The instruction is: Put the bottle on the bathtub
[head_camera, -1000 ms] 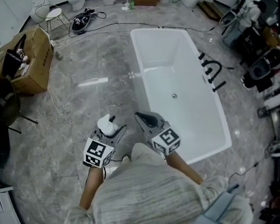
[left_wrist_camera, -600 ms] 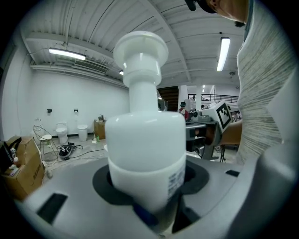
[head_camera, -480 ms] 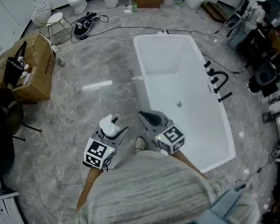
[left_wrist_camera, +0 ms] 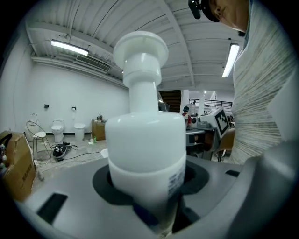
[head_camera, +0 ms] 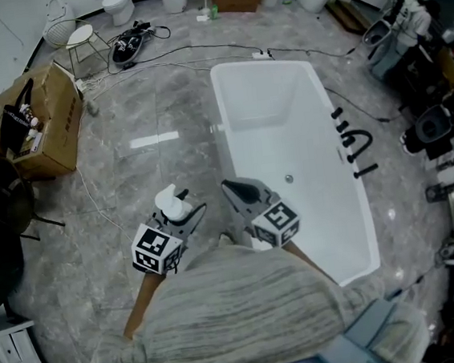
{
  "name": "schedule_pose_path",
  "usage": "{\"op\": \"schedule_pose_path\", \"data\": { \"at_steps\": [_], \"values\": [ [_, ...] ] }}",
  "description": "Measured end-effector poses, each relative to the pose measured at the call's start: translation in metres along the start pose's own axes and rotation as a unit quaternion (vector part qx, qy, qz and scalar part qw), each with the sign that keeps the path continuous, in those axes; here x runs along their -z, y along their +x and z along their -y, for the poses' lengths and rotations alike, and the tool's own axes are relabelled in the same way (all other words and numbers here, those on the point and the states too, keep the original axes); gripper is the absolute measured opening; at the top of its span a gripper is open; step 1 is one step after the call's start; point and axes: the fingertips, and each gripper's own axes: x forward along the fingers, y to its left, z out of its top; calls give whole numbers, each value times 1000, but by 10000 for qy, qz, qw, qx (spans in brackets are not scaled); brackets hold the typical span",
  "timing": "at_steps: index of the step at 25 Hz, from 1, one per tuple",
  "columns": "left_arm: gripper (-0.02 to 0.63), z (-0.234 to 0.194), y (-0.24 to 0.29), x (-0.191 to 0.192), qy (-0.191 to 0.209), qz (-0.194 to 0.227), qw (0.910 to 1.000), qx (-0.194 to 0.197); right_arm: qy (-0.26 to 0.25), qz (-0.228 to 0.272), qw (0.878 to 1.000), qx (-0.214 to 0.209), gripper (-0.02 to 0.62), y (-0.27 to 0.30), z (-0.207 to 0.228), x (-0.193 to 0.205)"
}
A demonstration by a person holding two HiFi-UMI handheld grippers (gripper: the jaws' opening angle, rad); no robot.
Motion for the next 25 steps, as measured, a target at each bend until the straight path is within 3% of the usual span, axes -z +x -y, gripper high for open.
{"op": "schedule_pose_path", "data": {
  "at_steps": [7, 13, 18, 25],
  "values": [
    [233, -19, 51, -12, -19, 74, 9998, 157, -74, 22, 9993, -360, 2, 18, 36, 1],
    [233, -43, 79, -15, -62, 151, 9995, 271, 56, 180, 9991, -367, 2, 37, 67, -3],
    [233, -88, 105, -15, -69, 135, 9993, 344, 151, 218, 9994, -231, 2, 64, 100, -4],
    [233, -173, 154, -34, 48, 102, 9980, 628, 128, 335, 9982, -474, 28, 137, 152, -29]
  ]
}}
